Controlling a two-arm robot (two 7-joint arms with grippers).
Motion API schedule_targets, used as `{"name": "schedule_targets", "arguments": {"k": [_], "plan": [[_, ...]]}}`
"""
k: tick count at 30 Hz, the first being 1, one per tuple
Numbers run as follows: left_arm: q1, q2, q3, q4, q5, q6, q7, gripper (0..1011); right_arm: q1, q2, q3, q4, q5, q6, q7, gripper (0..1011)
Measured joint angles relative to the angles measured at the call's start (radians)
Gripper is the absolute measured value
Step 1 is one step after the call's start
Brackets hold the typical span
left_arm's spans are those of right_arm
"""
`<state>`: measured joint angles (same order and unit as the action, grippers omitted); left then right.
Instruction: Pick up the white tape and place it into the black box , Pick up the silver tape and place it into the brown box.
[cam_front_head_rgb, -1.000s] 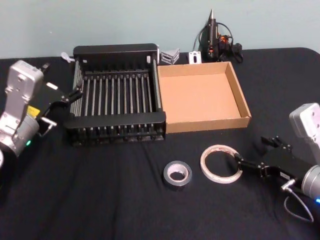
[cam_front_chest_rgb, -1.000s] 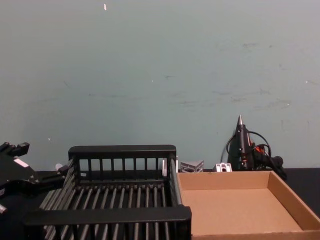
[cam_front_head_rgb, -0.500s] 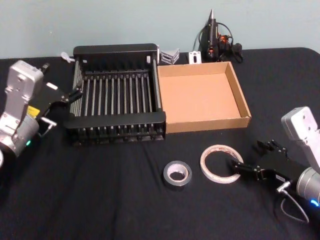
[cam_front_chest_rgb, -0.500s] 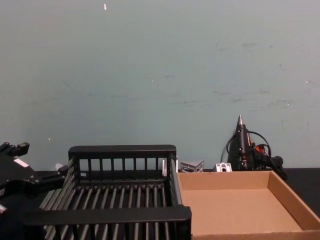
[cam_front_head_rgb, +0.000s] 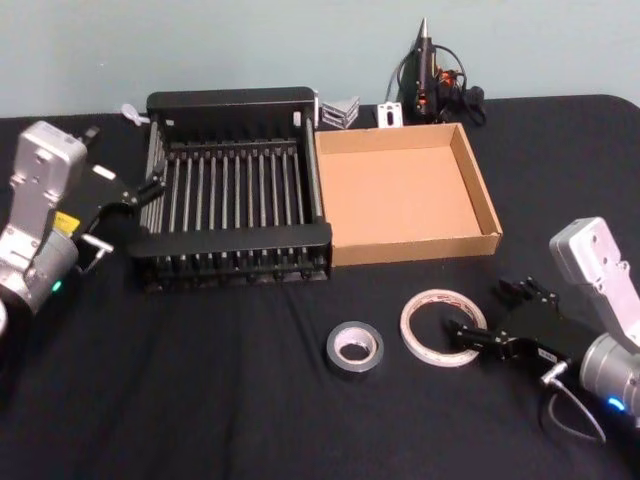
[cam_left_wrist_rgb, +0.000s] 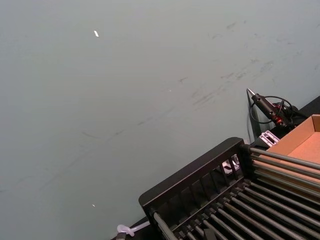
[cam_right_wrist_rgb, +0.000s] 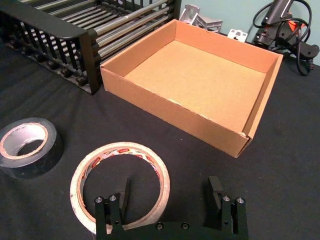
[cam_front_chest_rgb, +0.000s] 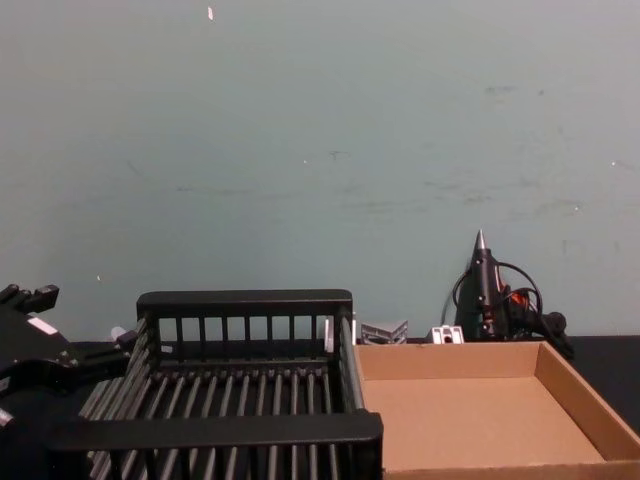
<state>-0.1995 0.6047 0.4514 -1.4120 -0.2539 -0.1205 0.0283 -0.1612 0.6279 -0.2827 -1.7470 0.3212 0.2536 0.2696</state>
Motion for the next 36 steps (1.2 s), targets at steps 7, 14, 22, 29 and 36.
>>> {"name": "schedule_targets", "arguments": {"k": [7,14,22,29,36], "plan": [[0.0,0.0,0.0,0.0,0.0,0.0,0.0,1001,0.012,-0.02,-0.001,0.022,-0.017,-0.008,0.023,1002],[0.0,0.0,0.0,0.0,0.0,0.0,0.0,1001,0.019,-0.039,0.001,0.04,-0.034,-0.006,0.039,1003],[0.0,0.0,0.0,0.0,0.0,0.0,0.0,1001,0.016,-0.053,0.013,0.043,-0.049,-0.001,0.052,1002],[0.0,0.0,0.0,0.0,0.0,0.0,0.0,1001,0.012,-0.063,0.022,0.043,-0.067,0.006,0.059,1003],[0.0,0.0,0.0,0.0,0.0,0.0,0.0,1001,0.011,-0.064,0.023,0.043,-0.071,0.007,0.06,1003]]}}
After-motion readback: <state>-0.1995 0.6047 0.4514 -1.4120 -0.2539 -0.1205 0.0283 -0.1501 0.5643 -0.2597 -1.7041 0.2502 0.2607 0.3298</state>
